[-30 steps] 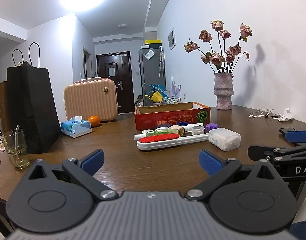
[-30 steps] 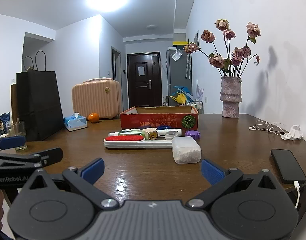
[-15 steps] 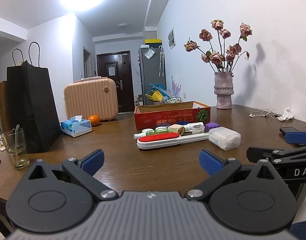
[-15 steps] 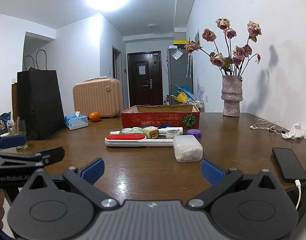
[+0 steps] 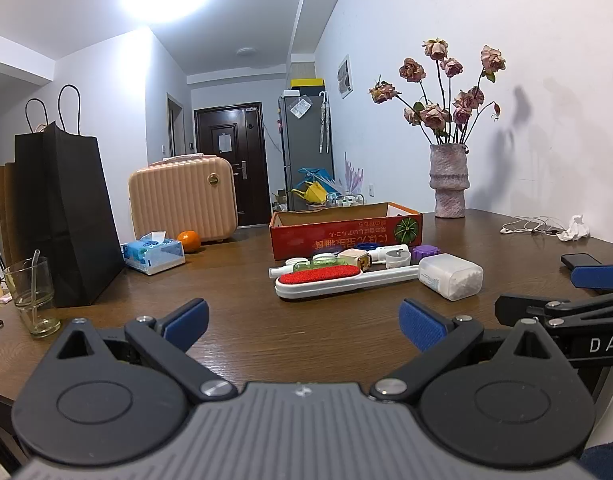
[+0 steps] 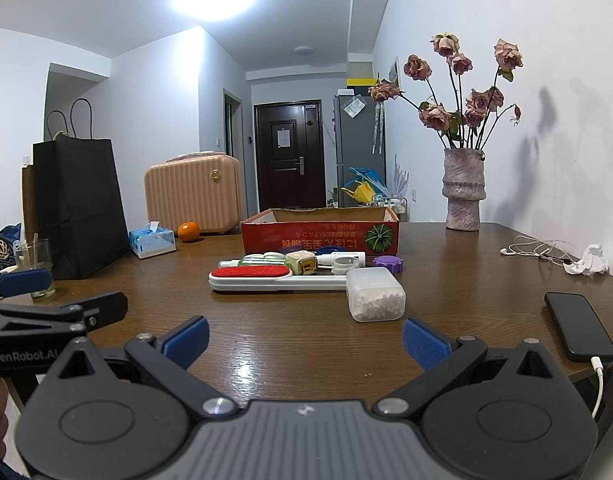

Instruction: Organize rigid objects

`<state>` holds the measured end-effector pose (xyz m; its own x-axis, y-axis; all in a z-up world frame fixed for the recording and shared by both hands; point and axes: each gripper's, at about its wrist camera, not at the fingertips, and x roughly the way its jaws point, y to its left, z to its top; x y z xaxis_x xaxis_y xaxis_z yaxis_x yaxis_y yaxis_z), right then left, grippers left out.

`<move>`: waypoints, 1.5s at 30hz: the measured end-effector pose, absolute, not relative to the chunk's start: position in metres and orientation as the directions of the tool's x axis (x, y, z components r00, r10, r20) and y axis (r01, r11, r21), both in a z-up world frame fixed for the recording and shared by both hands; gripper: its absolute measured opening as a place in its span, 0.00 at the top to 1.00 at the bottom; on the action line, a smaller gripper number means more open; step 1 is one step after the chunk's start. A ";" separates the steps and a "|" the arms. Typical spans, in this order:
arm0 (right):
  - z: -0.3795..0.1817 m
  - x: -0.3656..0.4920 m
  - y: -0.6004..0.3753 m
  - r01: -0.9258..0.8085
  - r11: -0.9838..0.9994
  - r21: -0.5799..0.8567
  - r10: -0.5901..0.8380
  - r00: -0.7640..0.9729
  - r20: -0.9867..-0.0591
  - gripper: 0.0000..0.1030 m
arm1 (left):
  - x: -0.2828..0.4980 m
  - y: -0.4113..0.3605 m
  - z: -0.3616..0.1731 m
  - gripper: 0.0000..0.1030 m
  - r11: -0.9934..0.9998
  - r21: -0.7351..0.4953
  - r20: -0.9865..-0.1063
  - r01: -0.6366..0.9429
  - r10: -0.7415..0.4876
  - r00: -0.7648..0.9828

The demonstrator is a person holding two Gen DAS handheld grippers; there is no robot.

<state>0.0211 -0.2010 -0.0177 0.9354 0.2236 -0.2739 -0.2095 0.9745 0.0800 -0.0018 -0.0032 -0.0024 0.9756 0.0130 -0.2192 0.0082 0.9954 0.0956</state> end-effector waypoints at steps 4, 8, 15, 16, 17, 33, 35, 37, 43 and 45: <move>-0.018 0.021 -0.201 -0.210 0.974 0.083 0.225 0.935 -0.276 0.00 | -0.003 -0.003 -0.003 0.00 0.995 0.098 -0.216 0.003 0.018 0.976; -0.019 0.020 -0.200 -0.211 0.974 0.080 0.225 0.935 -0.275 0.00 | -0.003 -0.003 -0.003 0.00 0.995 0.098 -0.217 0.004 0.017 0.976; -0.019 0.021 -0.201 -0.208 0.974 0.085 0.224 0.933 -0.281 0.00 | -0.003 -0.004 -0.003 0.00 0.995 0.098 -0.219 0.004 0.018 0.976; -0.019 0.022 -0.201 -0.209 0.974 0.085 0.224 0.933 -0.282 0.00 | -0.003 -0.004 -0.003 0.00 0.995 0.098 -0.217 0.003 0.018 0.976; -0.019 0.021 -0.201 -0.209 0.974 0.084 0.224 0.933 -0.280 0.00 | -0.003 -0.004 -0.003 0.00 0.995 0.098 -0.217 0.003 0.019 0.976; -0.019 0.021 -0.201 -0.207 0.975 0.080 0.221 0.934 -0.279 0.00 | -0.002 -0.004 -0.003 0.00 0.995 0.098 -0.218 0.003 0.019 0.976; -0.018 0.021 -0.201 -0.206 0.975 0.081 0.221 0.935 -0.279 0.00 | -0.002 -0.004 -0.003 0.00 0.995 0.099 -0.217 0.003 0.019 0.976; -0.018 0.021 -0.201 -0.206 0.975 0.081 0.221 0.935 -0.279 0.00 | -0.001 -0.004 -0.003 0.00 0.995 0.097 -0.221 0.005 0.017 0.975; -0.018 0.022 -0.202 -0.203 0.976 0.084 0.219 0.934 -0.281 0.00 | -0.001 -0.003 -0.003 0.00 0.995 0.094 -0.226 0.011 0.011 0.974; -0.017 0.022 -0.203 -0.205 0.976 0.079 0.219 0.935 -0.279 0.00 | 0.000 -0.002 -0.002 0.00 0.995 0.095 -0.224 0.020 0.002 0.975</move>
